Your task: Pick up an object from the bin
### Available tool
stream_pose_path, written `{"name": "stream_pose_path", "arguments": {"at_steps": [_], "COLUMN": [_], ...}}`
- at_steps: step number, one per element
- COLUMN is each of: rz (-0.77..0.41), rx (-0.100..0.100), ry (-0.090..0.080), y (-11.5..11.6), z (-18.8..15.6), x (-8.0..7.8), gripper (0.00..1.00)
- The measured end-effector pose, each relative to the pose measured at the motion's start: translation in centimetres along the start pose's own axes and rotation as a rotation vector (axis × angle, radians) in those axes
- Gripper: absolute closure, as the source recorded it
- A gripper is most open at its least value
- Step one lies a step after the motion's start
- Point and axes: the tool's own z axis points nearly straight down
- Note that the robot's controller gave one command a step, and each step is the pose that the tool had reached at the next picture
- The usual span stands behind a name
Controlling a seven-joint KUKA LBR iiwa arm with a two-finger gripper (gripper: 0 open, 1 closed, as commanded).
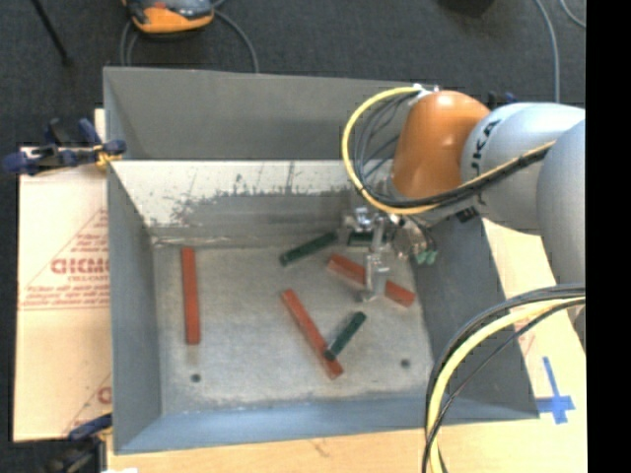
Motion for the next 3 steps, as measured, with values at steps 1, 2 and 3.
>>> {"name": "stream_pose_path", "arguments": {"at_steps": [1, 2, 3], "rz": [-0.001, -0.001, -0.005], "rx": [0.000, 0.000, 0.007], "ry": [-0.012, -0.011, -0.010], "y": [-0.5, -0.5, -3.9], "z": [-0.2, -0.2, -16.1], "x": [-0.1, -0.1, 3.5], "gripper": [1.00, 1.00, 1.00]}}
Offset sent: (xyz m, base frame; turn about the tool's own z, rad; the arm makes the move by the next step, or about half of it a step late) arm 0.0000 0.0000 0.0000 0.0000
